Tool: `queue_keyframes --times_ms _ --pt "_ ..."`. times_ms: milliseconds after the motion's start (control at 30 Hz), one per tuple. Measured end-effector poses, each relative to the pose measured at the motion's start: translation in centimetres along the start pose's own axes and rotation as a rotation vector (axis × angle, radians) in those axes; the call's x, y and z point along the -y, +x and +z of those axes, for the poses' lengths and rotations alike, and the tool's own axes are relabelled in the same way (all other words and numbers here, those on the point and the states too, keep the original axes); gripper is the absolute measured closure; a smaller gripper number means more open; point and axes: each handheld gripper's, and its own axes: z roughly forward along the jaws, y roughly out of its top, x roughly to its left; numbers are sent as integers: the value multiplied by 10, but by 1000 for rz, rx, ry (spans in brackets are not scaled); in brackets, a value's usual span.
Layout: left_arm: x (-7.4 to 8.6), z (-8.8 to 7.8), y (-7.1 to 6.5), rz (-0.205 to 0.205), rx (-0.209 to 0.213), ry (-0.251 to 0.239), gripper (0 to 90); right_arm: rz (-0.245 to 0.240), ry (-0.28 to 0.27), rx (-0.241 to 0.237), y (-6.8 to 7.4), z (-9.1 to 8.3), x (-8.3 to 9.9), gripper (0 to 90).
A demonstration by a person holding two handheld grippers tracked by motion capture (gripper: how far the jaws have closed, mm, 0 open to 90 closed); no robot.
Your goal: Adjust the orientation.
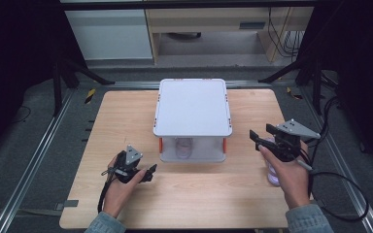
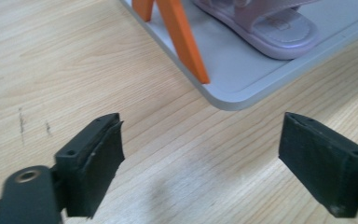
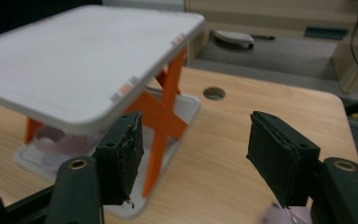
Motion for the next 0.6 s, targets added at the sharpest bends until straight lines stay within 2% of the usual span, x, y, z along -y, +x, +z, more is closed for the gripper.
queue_keyframes --times_ms 67,133,200,400,600 --pt "0 -2 5 -12 -18 -17 115 -5 23 23 -4 -3 8 409" --pt "1 -3 8 -28 -30 -12 110 3 43 42 -8 -5 18 445" --pt "3 -3 12 -52 -26 -12 110 11 72 50 -12 -7 29 473" --pt "4 -5 20 -84 -36 -18 115 19 126 71 -20 -10 53 559" --pt "4 -8 24 -102 -43 -26 121 18 177 99 -25 -12 70 557"
